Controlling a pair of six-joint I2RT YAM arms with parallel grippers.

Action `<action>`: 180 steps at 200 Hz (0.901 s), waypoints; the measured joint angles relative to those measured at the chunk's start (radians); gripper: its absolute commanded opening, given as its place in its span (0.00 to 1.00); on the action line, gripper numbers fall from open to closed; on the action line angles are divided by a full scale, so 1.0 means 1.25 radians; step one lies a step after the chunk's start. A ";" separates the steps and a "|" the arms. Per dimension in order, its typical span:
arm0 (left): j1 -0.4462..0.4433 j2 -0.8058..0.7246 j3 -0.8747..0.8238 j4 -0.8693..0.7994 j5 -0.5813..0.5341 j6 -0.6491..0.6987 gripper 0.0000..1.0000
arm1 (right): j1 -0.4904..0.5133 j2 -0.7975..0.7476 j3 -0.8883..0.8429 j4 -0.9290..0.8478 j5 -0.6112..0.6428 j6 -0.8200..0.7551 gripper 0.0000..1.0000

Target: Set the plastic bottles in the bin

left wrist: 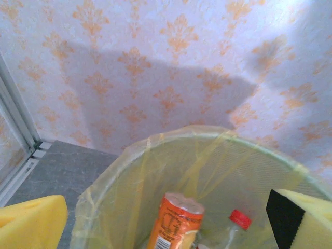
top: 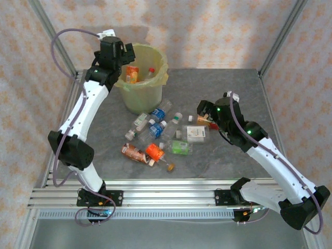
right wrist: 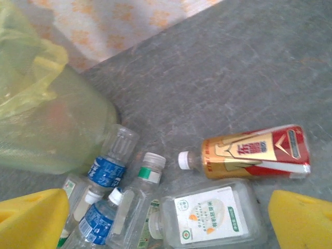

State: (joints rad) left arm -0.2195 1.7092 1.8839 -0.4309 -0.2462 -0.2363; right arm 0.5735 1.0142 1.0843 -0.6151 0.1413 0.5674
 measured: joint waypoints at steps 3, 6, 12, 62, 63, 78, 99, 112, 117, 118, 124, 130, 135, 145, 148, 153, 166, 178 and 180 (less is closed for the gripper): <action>0.000 -0.006 0.000 -0.003 0.003 -0.002 1.00 | 0.000 0.000 0.000 -0.005 0.003 0.007 0.99; 0.000 -0.013 0.000 -0.006 0.005 -0.003 1.00 | 0.000 0.000 0.000 -0.011 0.007 0.016 0.99; 0.000 -0.025 0.000 -0.011 0.010 -0.007 1.00 | 0.000 0.000 0.000 -0.022 0.013 0.035 0.99; 0.000 -0.174 -0.102 -0.028 0.053 -0.060 1.00 | 0.000 0.001 -0.060 -0.061 0.001 0.148 0.99; 0.000 -0.177 -0.105 -0.028 0.053 -0.062 1.00 | 0.000 0.001 -0.062 -0.061 -0.002 0.148 0.99; 0.000 -0.241 -0.174 -0.030 0.060 -0.089 1.00 | 0.000 0.012 -0.080 -0.062 -0.038 0.150 0.99; 0.000 -0.327 -0.276 -0.028 0.065 -0.132 1.00 | 0.003 0.042 -0.084 -0.061 -0.099 0.133 0.99; 0.000 -0.381 -0.343 -0.032 0.062 -0.166 1.00 | 0.021 0.060 -0.084 -0.061 -0.122 0.114 0.99; 0.000 -0.398 -0.365 -0.036 0.060 -0.178 1.00 | 0.032 0.066 -0.084 -0.062 -0.128 0.107 0.99; 0.000 -0.402 -0.368 -0.036 0.060 -0.180 1.00 | 0.037 0.069 -0.084 -0.062 -0.130 0.104 0.98; 0.000 -0.424 -0.397 -0.039 0.055 -0.197 1.00 | 0.053 0.076 -0.084 -0.063 -0.136 0.094 0.97; 0.000 -0.447 -0.425 -0.045 0.047 -0.213 1.00 | 0.073 0.086 -0.083 -0.065 -0.139 0.085 0.96; 0.000 -0.466 -0.449 -0.049 0.040 -0.226 1.00 | 0.094 0.097 -0.080 -0.070 -0.141 0.073 0.95; 0.000 -0.500 -0.486 -0.067 0.026 -0.248 1.00 | 0.137 0.123 -0.070 -0.083 -0.146 0.052 0.93; 0.000 -0.508 -0.495 -0.071 0.022 -0.254 1.00 | 0.149 0.131 -0.067 -0.087 -0.146 0.047 0.93; 0.000 -0.522 -0.510 -0.079 0.015 -0.261 1.00 | 0.173 0.146 -0.061 -0.092 -0.149 0.036 0.92; 0.000 -0.554 -0.540 -0.101 -0.004 -0.281 1.00 | 0.232 0.186 -0.049 -0.103 -0.154 0.012 0.90; 0.000 -0.577 -0.560 -0.118 -0.020 -0.293 1.00 | 0.287 0.223 -0.039 -0.112 -0.155 -0.008 0.88; 0.000 -0.580 -0.562 -0.119 -0.023 -0.294 1.00 | 0.297 0.230 -0.038 -0.114 -0.156 -0.014 0.88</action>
State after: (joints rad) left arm -0.2195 0.9844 1.1816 -0.5800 -0.2745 -0.6041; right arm 0.9443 1.3018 1.0374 -0.7574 -0.0536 0.5495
